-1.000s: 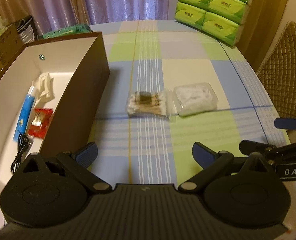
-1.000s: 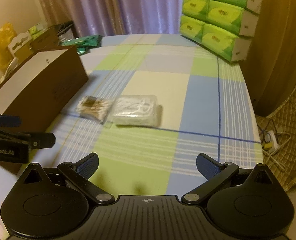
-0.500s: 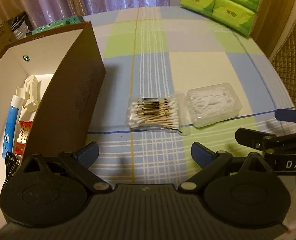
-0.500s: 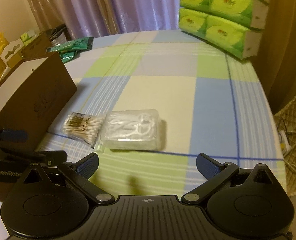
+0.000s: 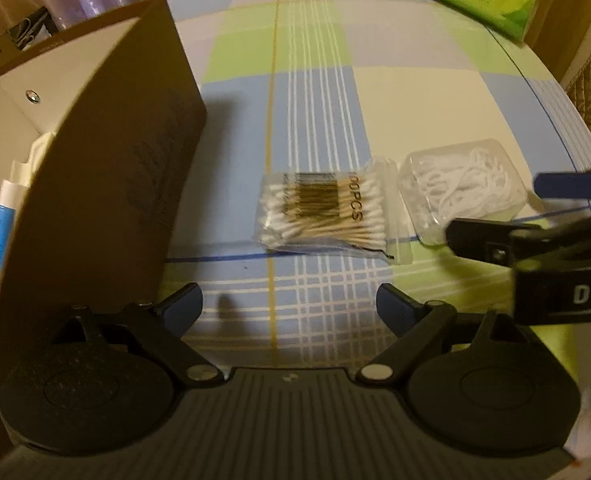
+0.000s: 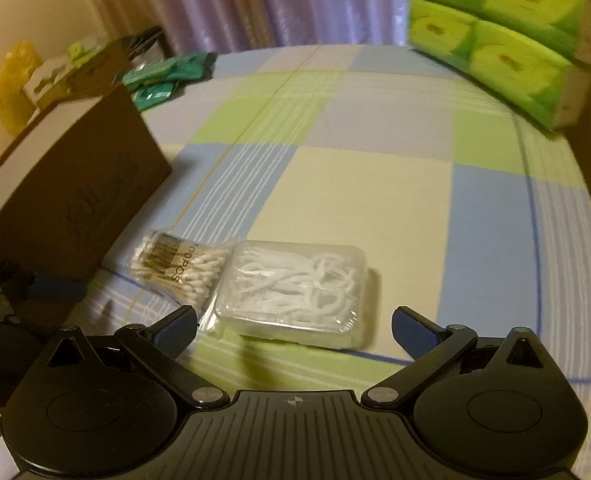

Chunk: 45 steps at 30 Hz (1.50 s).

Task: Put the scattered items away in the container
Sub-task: 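Grasp the cotton swab bag with the left tool while the right tool grasps the floss case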

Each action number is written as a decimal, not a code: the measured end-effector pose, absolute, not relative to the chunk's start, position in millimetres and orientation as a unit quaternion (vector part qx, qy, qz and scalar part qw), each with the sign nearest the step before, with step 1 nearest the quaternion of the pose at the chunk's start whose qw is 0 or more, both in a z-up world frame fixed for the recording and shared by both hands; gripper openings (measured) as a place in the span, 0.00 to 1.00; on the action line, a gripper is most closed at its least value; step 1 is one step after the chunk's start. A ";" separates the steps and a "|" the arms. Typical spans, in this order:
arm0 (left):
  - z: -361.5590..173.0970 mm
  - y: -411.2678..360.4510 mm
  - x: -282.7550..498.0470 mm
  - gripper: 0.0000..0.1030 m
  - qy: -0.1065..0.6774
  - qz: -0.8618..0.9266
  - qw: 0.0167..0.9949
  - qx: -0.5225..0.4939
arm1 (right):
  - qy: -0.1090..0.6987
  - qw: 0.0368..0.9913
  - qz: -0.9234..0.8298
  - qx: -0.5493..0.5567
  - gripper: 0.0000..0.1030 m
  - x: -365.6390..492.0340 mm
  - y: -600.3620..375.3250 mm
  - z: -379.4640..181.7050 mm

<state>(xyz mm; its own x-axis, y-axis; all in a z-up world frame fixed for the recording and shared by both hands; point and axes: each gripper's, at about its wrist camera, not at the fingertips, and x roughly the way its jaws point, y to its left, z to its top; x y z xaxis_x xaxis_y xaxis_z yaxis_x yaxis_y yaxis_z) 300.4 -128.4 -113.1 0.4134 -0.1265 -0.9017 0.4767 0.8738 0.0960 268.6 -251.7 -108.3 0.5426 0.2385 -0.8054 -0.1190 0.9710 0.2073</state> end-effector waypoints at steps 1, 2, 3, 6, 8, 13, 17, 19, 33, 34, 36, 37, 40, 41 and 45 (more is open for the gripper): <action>-115.0 -129.2 300.7 0.89 0.511 -0.183 0.822 0.173 | 0.469 0.875 0.104 0.059 0.98 271.8 -249.3 -110.4; -116.9 -129.3 301.4 0.89 0.512 -0.182 0.821 0.175 | 0.472 0.874 0.104 0.055 0.98 274.5 -247.1 -112.8; -118.8 -129.4 301.9 0.89 0.513 -0.181 0.820 0.177 | 0.474 0.873 0.101 0.051 0.98 277.6 -245.0 -115.2; -122.5 -128.5 304.4 0.89 0.516 -0.176 0.819 0.179 | 0.483 0.872 0.075 0.025 0.98 285.4 -238.3 -122.1; -122.8 -128.2 305.2 0.89 0.517 -0.179 0.818 0.178 | 0.484 0.873 0.059 0.023 0.98 286.0 -240.4 -124.2; -119.7 -131.9 308.5 0.89 0.510 -0.185 0.822 0.172 | 0.487 0.872 0.037 0.027 0.91 280.6 -263.5 -124.3; -112.7 -139.2 311.4 0.90 0.499 -0.203 0.827 0.159 | 0.487 0.873 0.027 0.026 0.91 278.5 -282.1 -123.5; -110.5 -143.9 314.4 0.92 0.496 -0.210 0.829 0.152 | 0.486 0.873 0.024 0.027 0.91 277.6 -288.3 -122.6; -117.8 -152.9 330.0 0.68 0.472 -0.240 0.837 0.139 | 0.457 0.887 0.071 -0.001 0.96 273.4 -291.8 -117.2; -116.9 -151.0 329.0 0.66 0.472 -0.240 0.837 0.136 | 0.453 0.888 0.077 -0.011 0.96 273.8 -290.4 -116.5; -115.5 -146.6 328.1 0.66 0.476 -0.235 0.837 0.131 | 0.445 0.891 0.090 -0.028 0.98 275.2 -288.0 -116.2; -115.2 -144.0 327.2 0.66 0.478 -0.232 0.837 0.128 | 0.440 0.892 0.098 -0.038 0.98 276.9 -286.8 -116.2; -114.1 -136.2 324.3 0.66 0.483 -0.225 0.838 0.122 | 0.433 0.892 0.115 -0.065 0.98 284.4 -285.3 -119.5; -114.0 -135.6 325.3 0.66 0.485 -0.223 0.837 0.122 | 0.431 0.891 0.121 -0.075 0.98 287.4 -284.8 -121.3; -114.7 -133.1 325.6 0.66 0.490 -0.219 0.836 0.118 | 0.421 0.888 0.156 -0.102 0.98 297.1 -284.1 -126.2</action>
